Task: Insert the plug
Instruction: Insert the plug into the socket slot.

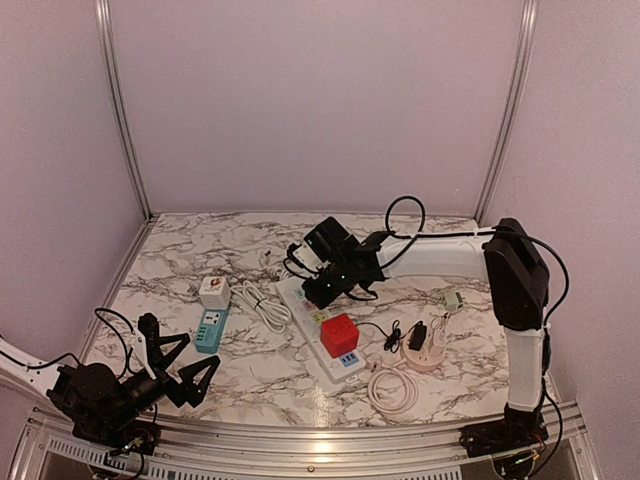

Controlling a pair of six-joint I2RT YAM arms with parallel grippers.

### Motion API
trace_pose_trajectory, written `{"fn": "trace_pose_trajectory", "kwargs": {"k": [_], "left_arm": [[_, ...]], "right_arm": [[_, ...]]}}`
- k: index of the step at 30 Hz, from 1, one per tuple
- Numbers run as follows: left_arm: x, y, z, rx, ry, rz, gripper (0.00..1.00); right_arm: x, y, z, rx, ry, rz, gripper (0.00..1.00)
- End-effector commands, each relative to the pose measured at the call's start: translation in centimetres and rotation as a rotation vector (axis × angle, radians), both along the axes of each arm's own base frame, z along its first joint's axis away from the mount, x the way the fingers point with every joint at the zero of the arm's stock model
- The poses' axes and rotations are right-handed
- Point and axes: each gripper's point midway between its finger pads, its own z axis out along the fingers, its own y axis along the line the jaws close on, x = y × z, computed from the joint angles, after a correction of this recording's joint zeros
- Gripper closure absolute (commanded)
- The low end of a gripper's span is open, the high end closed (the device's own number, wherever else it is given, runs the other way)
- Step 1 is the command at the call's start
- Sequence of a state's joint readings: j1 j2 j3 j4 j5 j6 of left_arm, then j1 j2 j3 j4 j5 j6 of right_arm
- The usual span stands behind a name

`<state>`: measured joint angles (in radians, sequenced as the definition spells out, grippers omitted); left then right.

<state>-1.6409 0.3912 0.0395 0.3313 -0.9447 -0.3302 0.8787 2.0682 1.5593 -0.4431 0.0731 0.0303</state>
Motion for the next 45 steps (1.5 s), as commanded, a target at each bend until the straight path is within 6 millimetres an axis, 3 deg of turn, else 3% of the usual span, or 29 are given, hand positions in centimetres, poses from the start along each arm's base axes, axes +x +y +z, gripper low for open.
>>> {"fn": "trace_pose_trajectory", "kwargs": {"k": [1,6,11,31,45], "left_arm": [[0.1,0.4,1.2,-0.049,0.005,0.014,0.01],[0.1,0.4,1.2,-0.05,0.004,0.016,0.01],[0.1,0.4,1.2,-0.049,0.003,0.016,0.01],[0.1,0.4,1.2,-0.05,0.008,0.016,0.01],[0.2,0.5,1.1,-0.05,0.008,0.02,0.01]], "right_arm": [[-1.1,-0.2,1.1,0.045,0.038,0.004,0.99],[-1.5,-0.3,3.8,0.097,0.019,-0.007,0.98],[-2.0,-0.1,4.9,0.098,0.034,-0.016,0.98],[-3.0,0.5,0.0,0.074,0.181,-0.063,0.98],[-3.5,0.8,1.0,0.054,0.236,-0.054,0.98]]}}
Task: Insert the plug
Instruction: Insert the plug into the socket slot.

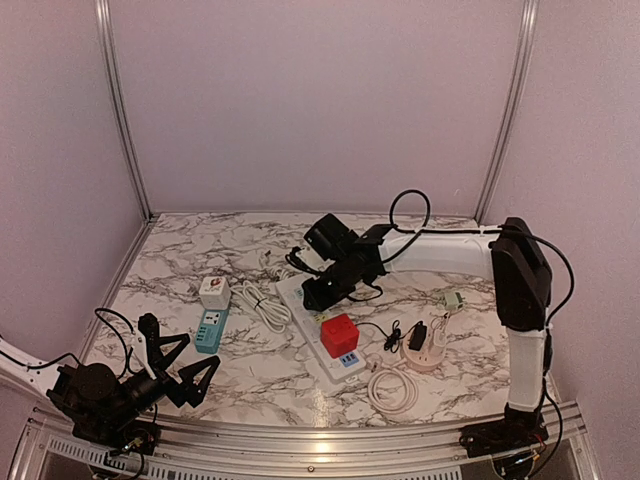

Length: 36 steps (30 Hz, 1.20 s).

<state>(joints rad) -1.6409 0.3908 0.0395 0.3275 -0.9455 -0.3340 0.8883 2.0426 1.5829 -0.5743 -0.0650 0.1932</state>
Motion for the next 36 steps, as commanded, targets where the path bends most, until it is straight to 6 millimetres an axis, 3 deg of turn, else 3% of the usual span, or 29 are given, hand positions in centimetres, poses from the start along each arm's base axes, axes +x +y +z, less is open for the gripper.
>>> {"fn": "trace_pose_trajectory", "kwargs": {"k": [1,9,23,36], "left_arm": [[0.2,0.5,1.2,-0.051,0.006,0.019,0.01],[0.2,0.5,1.1,-0.048,0.006,0.021,0.01],[0.3,0.6,1.1,-0.046,0.004,0.026,0.01],[0.3,0.7,1.1,-0.053,0.008,0.026,0.01]], "right_arm": [[-0.2,0.2,0.4,-0.03,0.038,-0.001,0.98],[-1.1,-1.1,0.2,-0.067,0.058,-0.007,0.98],[-1.3,-1.4,-3.0,-0.049,0.074,-0.063,0.97],[-4.4,-2.6,-5.4,-0.166,0.201,-0.026,0.87]]}}
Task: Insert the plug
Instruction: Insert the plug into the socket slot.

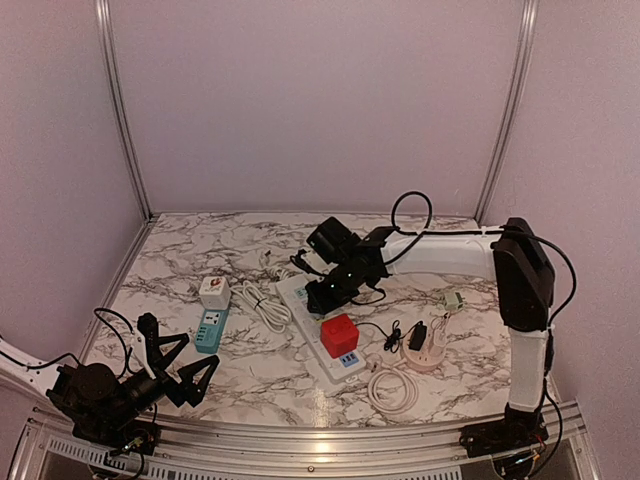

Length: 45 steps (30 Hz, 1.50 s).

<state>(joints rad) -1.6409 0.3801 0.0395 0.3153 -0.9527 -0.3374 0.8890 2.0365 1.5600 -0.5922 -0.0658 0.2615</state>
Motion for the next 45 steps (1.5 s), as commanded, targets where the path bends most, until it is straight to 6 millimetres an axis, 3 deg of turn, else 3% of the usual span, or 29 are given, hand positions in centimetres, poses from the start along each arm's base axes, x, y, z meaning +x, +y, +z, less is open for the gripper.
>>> {"fn": "trace_pose_trajectory", "kwargs": {"k": [1,8,15,24,33,45], "left_arm": [[0.2,0.5,1.1,-0.052,0.006,0.02,0.01],[0.2,0.5,1.1,-0.051,0.007,0.019,0.01],[0.2,0.5,1.0,-0.055,0.01,0.017,0.01],[0.2,0.5,0.9,-0.056,0.006,0.022,0.01],[0.2,0.5,0.9,-0.057,0.006,0.023,0.01],[0.2,0.4,0.8,-0.055,0.005,0.02,0.01]], "right_arm": [[-4.0,-1.9,-4.9,-0.159,0.162,0.043,0.87],[-4.1,-3.0,-5.6,-0.202,0.193,0.06,0.81],[-5.3,-2.7,-4.2,-0.176,0.198,0.084,0.66],[-5.2,-2.3,-1.8,-0.15,0.173,0.1,0.58],[-3.9,-1.0,0.5,-0.121,0.123,0.115,0.53],[-2.9,-1.2,2.7,-0.141,0.075,0.099,0.53]]}}
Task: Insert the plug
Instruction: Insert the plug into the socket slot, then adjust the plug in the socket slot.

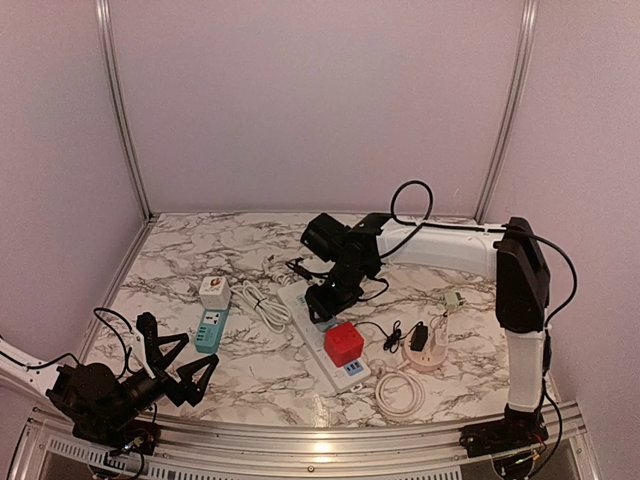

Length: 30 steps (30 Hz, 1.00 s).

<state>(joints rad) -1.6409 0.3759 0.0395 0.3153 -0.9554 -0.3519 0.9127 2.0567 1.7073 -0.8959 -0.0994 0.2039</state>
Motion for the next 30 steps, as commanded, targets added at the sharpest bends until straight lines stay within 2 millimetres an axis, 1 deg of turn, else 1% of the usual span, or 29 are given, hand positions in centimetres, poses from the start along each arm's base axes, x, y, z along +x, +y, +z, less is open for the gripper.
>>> {"fn": "trace_pose_trajectory", "kwargs": {"k": [1,6,11,16,20,25,30], "left_arm": [[0.1,0.4,0.8,-0.04,-0.004,0.016,0.01],[0.1,0.4,0.8,-0.04,-0.004,0.017,0.01],[0.1,0.3,0.9,-0.039,-0.004,0.015,0.01],[0.1,0.3,0.8,-0.039,-0.004,0.013,0.01],[0.2,0.3,0.7,-0.039,-0.004,0.017,0.01],[0.1,0.3,0.8,-0.036,-0.005,0.016,0.01],[0.1,0.3,0.8,-0.036,-0.006,0.015,0.01]], "right_arm": [[0.3,0.0,1.5,-0.012,-0.038,0.01,0.54],[0.2,-0.4,1.1,-0.029,-0.04,0.013,0.65],[0.3,-0.4,0.7,-0.036,-0.039,0.016,0.82],[0.9,-0.3,0.1,-0.062,-0.05,0.017,0.9],[1.3,-0.5,-1.2,-0.109,-0.046,0.023,0.92],[1.3,-0.7,-2.8,-0.141,-0.027,0.035,0.93],[1.4,-0.4,-3.8,-0.145,-0.023,0.039,0.93]]}}
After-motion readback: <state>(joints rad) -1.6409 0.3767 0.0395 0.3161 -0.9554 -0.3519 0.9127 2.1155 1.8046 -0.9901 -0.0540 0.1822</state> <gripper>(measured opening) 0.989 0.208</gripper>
